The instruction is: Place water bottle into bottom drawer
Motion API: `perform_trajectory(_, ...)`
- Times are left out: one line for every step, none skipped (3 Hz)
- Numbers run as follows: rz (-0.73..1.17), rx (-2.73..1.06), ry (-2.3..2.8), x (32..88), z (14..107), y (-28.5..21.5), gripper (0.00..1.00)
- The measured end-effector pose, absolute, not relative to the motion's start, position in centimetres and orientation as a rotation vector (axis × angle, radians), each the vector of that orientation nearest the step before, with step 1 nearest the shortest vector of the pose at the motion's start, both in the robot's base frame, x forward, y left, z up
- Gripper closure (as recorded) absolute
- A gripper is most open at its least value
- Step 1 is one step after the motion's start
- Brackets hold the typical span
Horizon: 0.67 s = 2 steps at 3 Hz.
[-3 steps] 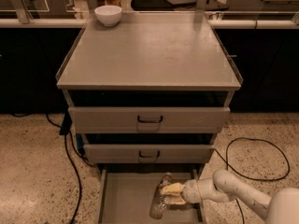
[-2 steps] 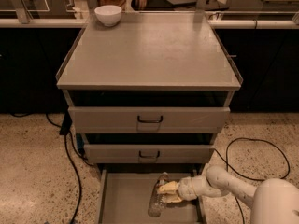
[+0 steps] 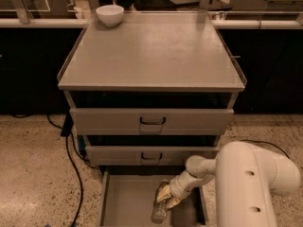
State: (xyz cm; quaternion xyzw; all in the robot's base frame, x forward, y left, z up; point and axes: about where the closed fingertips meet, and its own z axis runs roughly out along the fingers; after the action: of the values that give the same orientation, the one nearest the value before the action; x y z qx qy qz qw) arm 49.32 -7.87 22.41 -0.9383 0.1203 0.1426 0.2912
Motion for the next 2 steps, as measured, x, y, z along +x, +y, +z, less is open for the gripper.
perform_trajectory(0.441, -2.612, 0.358, 48.6, 21.4, -8.3, 1.00)
perform_trajectory(0.506, -2.488, 0.451, 47.5, 19.4, -6.4, 1.00)
